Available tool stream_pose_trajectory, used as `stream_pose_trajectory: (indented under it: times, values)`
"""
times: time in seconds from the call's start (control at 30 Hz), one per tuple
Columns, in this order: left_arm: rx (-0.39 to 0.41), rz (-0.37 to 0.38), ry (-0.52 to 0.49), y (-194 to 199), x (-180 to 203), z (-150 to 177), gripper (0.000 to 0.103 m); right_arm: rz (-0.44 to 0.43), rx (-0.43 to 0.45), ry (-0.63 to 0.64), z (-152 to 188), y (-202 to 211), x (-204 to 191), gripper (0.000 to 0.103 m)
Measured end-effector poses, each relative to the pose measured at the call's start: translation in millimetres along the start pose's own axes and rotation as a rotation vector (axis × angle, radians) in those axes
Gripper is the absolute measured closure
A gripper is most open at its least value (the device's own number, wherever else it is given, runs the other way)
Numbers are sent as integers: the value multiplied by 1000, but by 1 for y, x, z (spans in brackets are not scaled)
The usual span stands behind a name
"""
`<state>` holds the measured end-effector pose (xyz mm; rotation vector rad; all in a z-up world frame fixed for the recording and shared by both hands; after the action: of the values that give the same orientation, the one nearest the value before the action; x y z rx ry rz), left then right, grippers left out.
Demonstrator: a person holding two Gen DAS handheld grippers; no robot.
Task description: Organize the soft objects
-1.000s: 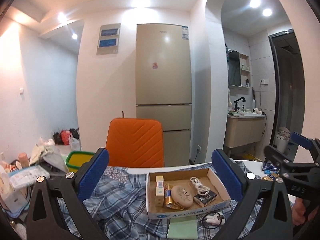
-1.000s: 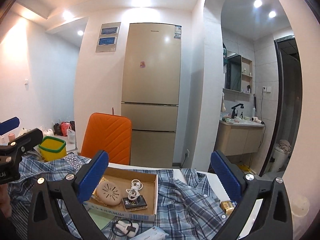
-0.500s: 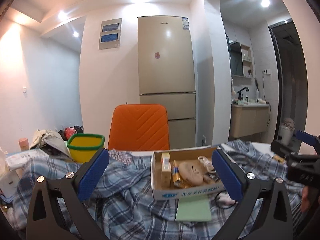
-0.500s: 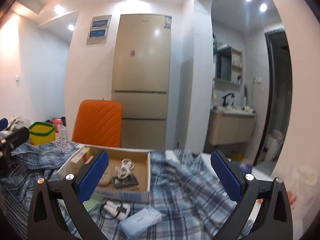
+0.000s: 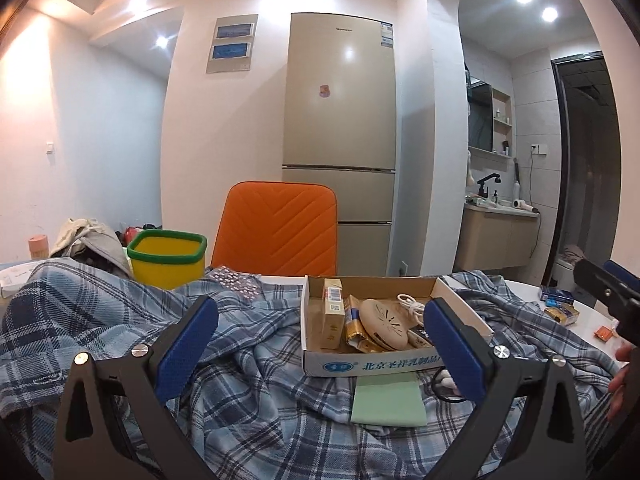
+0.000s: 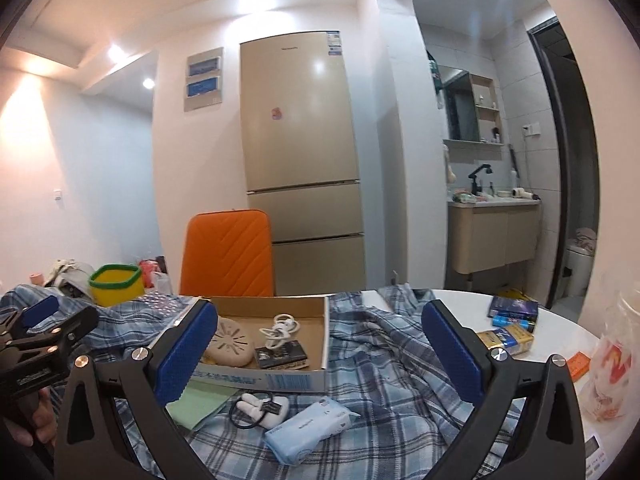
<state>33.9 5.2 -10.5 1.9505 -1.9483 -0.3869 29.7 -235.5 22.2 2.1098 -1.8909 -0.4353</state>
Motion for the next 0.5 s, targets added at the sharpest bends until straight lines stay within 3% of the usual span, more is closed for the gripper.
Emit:
stream_pose_trajectory:
  times: [0.33,0.5]
  values:
    - [16,-12,-2,3,1,-1,1,100,42,32,4,11,-9,0]
    - [19,-5,-9,4,1,-1,1,126,-8,27,1,2,-8,0]
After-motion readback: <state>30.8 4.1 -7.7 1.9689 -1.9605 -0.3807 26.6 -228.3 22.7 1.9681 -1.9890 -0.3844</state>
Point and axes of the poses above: each gripper's, at about its wrist camera, not at the fingertips, and y roughly against the way its jaws point, x to its right, z to its underside, the point moved 3 cm from there along -y, roughly the way its jaws point, and after that the axes turned 12 degrees about -x, right-handed, at the moved point
